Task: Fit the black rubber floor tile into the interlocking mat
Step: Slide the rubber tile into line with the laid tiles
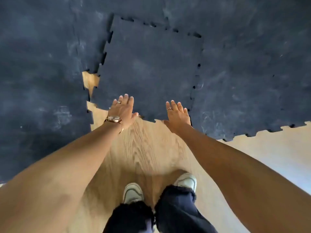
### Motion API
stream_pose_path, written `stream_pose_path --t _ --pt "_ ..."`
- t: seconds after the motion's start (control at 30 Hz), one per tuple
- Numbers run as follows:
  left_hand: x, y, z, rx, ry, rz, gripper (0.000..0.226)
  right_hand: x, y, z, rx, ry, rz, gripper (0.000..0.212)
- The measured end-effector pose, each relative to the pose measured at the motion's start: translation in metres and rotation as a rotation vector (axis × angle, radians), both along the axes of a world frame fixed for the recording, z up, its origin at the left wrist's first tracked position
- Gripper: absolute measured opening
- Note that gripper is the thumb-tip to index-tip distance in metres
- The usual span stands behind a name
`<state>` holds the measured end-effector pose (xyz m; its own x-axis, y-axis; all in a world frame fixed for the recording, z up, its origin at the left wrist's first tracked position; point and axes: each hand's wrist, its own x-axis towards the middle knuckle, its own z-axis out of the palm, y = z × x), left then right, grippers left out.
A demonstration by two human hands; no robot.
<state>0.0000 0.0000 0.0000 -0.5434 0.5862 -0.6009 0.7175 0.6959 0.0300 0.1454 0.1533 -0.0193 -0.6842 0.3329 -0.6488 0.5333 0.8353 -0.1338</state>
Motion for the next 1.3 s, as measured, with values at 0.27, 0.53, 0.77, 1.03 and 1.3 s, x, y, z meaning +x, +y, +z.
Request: stream_pose_path --t 0.27,0.53,0.77,1.03,1.3 --pt "-0.045 0.036 -0.135 -0.039 -0.039 0.182 0.104 -0.058 -0.011 -0.132 0.115 -0.089 -0.089 0.11" --pt "-0.048 0.045 -0.154 -0.057 -0.028 0.195 0.112 -0.057 -0.013 -0.146 0.126 -0.051 -0.129 0.114" --pt "-0.052 0.058 -0.157 0.005 0.136 0.224 0.145 -0.062 -0.01 -0.143 0.117 -0.02 -0.147 0.114" --pt "-0.077 0.055 -0.151 0.008 0.14 0.153 0.152 -0.083 0.009 -0.102 0.041 -0.078 -0.2 0.091" --pt "-0.167 0.014 -0.148 0.204 0.137 0.764 0.154 -0.064 0.011 -0.119 0.366 -0.016 -0.63 0.128"
